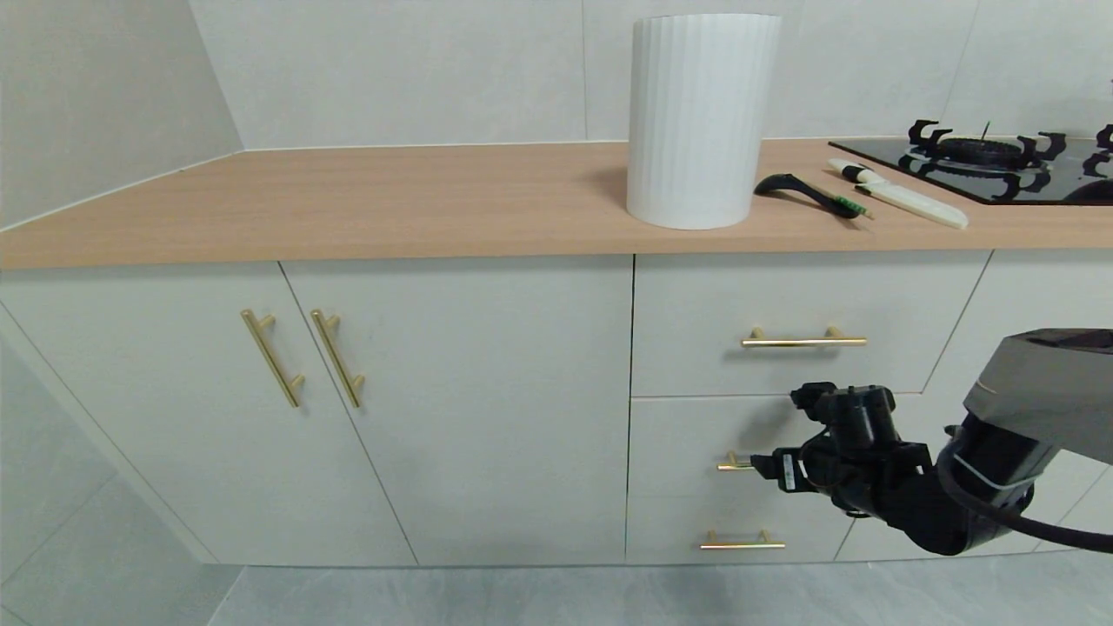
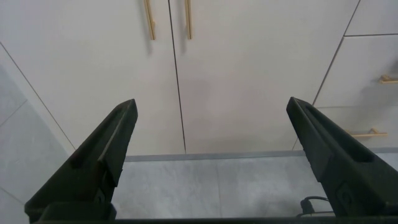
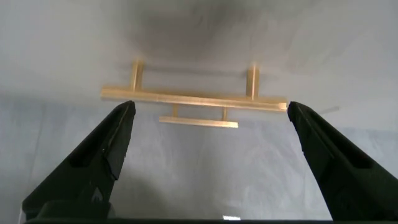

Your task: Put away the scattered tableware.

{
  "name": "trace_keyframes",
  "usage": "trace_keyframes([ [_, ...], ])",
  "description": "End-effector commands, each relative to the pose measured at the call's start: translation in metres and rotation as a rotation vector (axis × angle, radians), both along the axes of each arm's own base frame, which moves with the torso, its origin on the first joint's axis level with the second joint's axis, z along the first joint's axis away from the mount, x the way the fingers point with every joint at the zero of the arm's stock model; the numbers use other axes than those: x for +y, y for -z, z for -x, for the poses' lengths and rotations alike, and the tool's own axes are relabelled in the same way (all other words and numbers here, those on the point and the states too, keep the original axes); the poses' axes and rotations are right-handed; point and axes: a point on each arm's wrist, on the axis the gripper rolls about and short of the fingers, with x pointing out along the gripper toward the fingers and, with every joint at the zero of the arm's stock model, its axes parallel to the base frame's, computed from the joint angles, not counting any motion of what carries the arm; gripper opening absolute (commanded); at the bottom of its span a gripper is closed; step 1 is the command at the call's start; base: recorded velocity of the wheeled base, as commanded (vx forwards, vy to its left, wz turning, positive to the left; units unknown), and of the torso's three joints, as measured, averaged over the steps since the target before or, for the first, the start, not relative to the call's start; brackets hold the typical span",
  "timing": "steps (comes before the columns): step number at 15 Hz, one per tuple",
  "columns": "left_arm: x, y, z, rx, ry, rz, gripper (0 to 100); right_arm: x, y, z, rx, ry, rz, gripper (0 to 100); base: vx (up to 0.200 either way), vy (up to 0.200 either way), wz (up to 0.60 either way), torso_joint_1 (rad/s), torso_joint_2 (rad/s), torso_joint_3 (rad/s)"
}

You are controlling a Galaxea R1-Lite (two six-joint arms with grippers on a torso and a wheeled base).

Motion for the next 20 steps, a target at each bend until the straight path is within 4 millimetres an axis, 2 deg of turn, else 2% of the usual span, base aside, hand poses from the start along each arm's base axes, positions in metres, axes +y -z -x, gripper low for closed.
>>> trace_keyframes([
  [1, 0.0, 0.0, 0.0, 0.0, 0.002, 0.0, 100, -0.001, 0.013, -0.006, 0.011, 0.022, 0.012, 100, 0.0, 0.0, 0.0, 0.0, 0.0, 0.0],
  [10, 0.0, 0.0, 0.0, 0.0, 0.0, 0.0, 100, 0.0, 0.03, -0.019, -0.043, 0.061, 0.026, 100, 0.0, 0.0, 0.0, 0.0, 0.0, 0.0],
  [20, 0.0, 0.0, 0.0, 0.0, 0.002, 0.0, 100, -0.001, 0.037, -0.015, -0.009, 0.056, 0.04, 100, 0.0, 0.0, 0.0, 0.0, 0.0, 0.0],
])
